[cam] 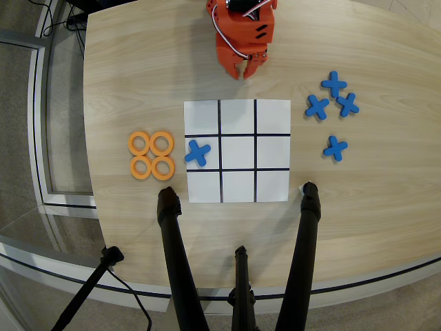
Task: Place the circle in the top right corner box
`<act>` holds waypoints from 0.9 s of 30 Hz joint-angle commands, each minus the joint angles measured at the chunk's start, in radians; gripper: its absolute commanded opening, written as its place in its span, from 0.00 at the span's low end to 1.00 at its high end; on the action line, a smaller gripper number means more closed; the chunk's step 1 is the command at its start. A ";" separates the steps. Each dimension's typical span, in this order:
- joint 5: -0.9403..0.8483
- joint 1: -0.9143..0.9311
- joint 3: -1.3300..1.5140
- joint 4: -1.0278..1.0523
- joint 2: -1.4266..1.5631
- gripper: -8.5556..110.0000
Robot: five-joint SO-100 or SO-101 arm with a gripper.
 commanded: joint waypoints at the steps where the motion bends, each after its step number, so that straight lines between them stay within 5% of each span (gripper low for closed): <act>1: -0.011 0.028 -0.078 -0.040 -0.072 0.11; 10: -0.038 0.199 -0.354 -0.365 -0.566 0.16; 27: -0.069 0.492 -0.925 -0.541 -1.243 0.18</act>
